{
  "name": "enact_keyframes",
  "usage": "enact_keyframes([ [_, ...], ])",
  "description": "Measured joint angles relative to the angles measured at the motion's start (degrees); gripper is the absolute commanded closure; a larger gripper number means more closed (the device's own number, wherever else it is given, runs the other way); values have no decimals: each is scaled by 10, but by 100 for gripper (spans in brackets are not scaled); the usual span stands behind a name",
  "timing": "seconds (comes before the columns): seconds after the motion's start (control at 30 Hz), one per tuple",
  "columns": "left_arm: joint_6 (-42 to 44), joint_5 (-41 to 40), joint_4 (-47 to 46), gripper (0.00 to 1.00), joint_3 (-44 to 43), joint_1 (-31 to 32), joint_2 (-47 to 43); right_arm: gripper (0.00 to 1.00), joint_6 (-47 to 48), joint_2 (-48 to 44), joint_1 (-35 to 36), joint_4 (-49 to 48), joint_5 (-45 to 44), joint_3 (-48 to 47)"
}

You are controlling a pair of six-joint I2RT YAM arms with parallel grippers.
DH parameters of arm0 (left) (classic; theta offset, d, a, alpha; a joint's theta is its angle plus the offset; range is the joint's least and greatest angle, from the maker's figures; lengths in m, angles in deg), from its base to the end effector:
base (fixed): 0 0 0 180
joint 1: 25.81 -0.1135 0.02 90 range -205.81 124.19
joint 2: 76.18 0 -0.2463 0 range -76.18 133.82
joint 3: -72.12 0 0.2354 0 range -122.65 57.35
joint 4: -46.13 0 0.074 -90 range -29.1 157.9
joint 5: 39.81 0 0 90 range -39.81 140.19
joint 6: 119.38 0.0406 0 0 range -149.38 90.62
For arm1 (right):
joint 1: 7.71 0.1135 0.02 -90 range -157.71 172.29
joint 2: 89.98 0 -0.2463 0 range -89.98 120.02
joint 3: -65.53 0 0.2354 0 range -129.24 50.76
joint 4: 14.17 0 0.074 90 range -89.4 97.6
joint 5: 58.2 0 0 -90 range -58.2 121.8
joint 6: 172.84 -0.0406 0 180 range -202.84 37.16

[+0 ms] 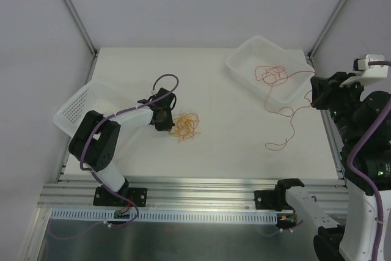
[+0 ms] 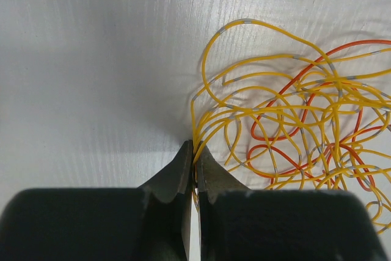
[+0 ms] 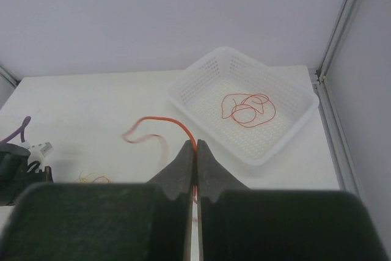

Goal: Untangle the cables

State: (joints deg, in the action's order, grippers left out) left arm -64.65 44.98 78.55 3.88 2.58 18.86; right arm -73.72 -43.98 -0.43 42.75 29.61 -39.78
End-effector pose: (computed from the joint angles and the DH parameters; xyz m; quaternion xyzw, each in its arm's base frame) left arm 0.2747 -0.1443 0.1544 -0.0698 0.9607 -0.1026 0.2484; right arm 0.0830 0.0090 0.4979 -0.0851 0.6870 -0.0248 0.7213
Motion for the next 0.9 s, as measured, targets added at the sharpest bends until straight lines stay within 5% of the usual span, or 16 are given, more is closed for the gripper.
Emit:
enact_keyframes([
  [0.27, 0, 1, -1, 100, 1, 0, -2, 99, -29, 42, -1, -20, 39, -23],
  [0.57, 8, 17, -2, 98, 32, 11, -54, 99, -80, 69, -1, -104, 154, 218],
  [0.9, 18, 43, -3, 89, 43, 44, -104, 99, -109, 65, -1, -108, 135, 417],
])
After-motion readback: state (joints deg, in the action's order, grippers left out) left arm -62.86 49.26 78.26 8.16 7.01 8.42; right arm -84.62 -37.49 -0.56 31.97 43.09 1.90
